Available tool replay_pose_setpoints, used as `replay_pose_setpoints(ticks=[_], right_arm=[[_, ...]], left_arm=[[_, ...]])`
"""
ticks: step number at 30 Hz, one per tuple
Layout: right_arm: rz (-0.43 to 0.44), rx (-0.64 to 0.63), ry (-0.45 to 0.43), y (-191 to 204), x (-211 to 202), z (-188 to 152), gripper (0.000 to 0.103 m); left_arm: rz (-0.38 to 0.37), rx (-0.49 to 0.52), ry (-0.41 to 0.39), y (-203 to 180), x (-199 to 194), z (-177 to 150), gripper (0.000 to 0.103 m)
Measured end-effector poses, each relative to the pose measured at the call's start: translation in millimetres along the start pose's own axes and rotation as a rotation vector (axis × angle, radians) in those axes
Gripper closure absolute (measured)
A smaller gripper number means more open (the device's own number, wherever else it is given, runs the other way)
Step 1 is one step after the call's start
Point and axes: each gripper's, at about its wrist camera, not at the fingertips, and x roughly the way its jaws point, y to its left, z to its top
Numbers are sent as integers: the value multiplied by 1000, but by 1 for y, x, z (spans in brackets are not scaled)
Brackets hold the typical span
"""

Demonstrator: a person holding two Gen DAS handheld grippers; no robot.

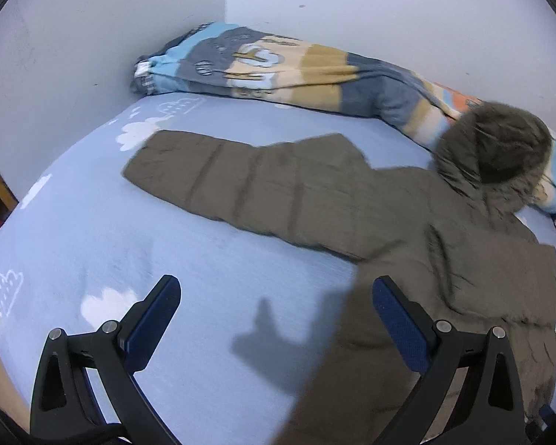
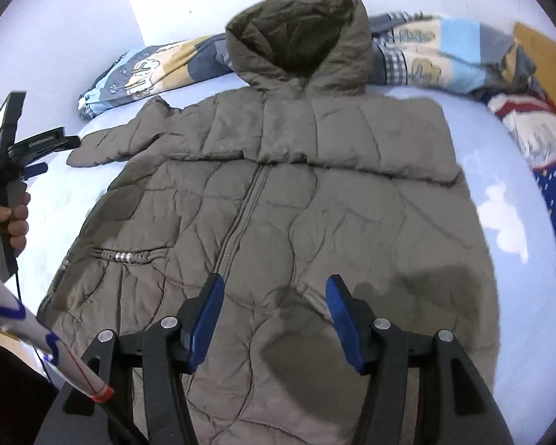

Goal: Fold large clothes
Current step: 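Grasp the other sleeve cuff with the left gripper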

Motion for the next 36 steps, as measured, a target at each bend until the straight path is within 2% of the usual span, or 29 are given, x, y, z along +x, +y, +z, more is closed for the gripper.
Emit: replay_pose_setpoints(ticks=[3, 7, 12, 15, 17, 20, 25, 28, 30, 36], right_arm=[[-23, 3, 0, -1, 0, -1, 41], [-14, 4, -6, -1, 1, 3, 41], [-19, -49, -12, 13, 3, 3, 41], [-32, -90, -30, 23, 2, 4, 41], [-25, -89, -33, 24, 2, 4, 41], [-15, -71, -22, 21, 5, 4, 41], [-26, -70, 6, 19, 15, 0, 41], [-28, -85, 23, 22, 22, -2, 41], [-29, -97, 28, 23, 25, -2, 41], [-40, -115, 48, 22, 38, -4, 41]], left_arm=[[36, -62, 7, 37, 13, 11, 0], [34, -179, 60, 84, 31, 18, 0], [19, -248, 60, 117, 41, 21, 0], [-40, -319, 57, 139, 48, 27, 2], [-109, -387, 52, 158, 55, 33, 11], [-165, -495, 62, 185, 70, 42, 26], [-277, -714, 70, 234, 112, 43, 32], [-341, -772, 78, 246, 138, 46, 37], [-364, -791, 50, 251, 148, 51, 41], [-402, -848, 40, 259, 187, 47, 42]])
